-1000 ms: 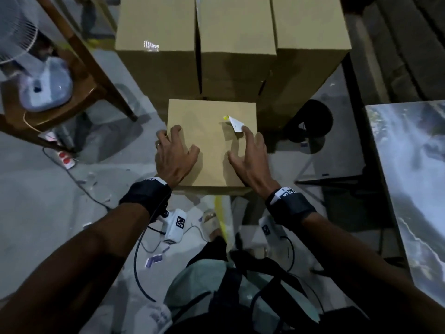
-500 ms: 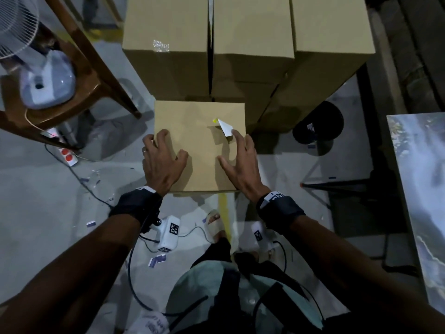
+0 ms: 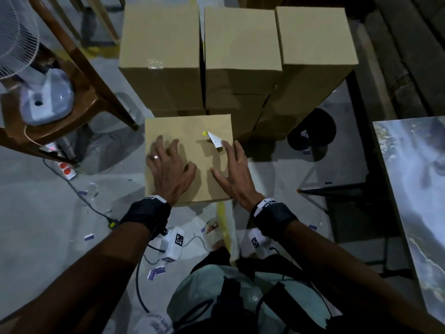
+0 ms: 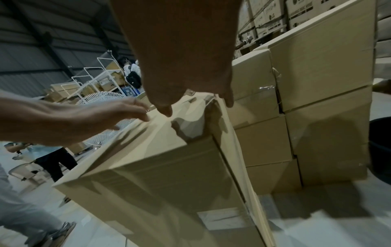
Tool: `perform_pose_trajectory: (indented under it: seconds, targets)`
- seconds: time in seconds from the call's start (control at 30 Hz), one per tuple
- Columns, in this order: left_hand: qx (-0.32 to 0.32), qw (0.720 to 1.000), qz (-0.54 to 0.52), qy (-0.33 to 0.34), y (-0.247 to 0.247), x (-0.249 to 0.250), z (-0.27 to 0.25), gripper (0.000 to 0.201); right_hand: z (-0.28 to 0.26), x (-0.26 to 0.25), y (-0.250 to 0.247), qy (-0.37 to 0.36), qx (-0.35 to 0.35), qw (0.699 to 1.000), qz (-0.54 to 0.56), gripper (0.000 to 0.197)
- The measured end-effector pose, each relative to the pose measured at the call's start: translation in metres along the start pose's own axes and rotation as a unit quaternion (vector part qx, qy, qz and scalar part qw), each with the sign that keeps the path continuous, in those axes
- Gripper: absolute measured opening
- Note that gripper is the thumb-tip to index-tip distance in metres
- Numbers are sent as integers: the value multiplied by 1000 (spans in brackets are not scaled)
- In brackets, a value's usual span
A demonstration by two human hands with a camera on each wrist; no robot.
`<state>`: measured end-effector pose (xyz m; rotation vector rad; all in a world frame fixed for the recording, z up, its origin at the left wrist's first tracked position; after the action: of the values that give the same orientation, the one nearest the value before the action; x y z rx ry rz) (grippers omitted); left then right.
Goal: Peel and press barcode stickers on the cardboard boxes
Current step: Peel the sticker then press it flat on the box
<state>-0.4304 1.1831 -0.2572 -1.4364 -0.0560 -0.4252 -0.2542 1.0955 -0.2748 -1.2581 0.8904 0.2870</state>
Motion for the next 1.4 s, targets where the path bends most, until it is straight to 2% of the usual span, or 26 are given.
perform_pose_trajectory:
  seconds: [0.2,0.4,0.5,0.63,0.87,1.07,1.27,1.4]
  targets:
    - [-59,989,-80,112,14,83,-12,66,6,28,-39,26,55,998,29,67]
    - [-113,965,-134,194,36,175,-24,61,10,107,-103,63,133,989,7,48]
    - [-145,953,-163,211,54,225,-24,59,11,157,-130,90,147,985,9,37]
    - [-176,945,-162,225,93,284,-23,58,14,213,-164,135,127,982,22,32]
    - [-238,938,-116,225,152,340,-22,61,30,295,-203,217,132,966,52,31]
    - [-276,932,-107,209,204,359,-7,64,41,345,-195,232,130,963,51,26]
    - [-300,922,-97,226,291,366,13,63,55,405,-163,257,166,949,79,26]
    - [-301,918,-100,238,356,376,26,65,74,469,-130,338,193,918,75,15]
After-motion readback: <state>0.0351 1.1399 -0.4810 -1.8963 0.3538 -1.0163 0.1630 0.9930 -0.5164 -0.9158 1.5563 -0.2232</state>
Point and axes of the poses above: each hand's wrist, its own z-axis towards the middle knuckle, its own y-axis out of the palm, x = y × z, the point moved 7 cm from there along z, towards the middle knuckle, and after that the axes turned 12 degrees about x, right-handed, at the moved point
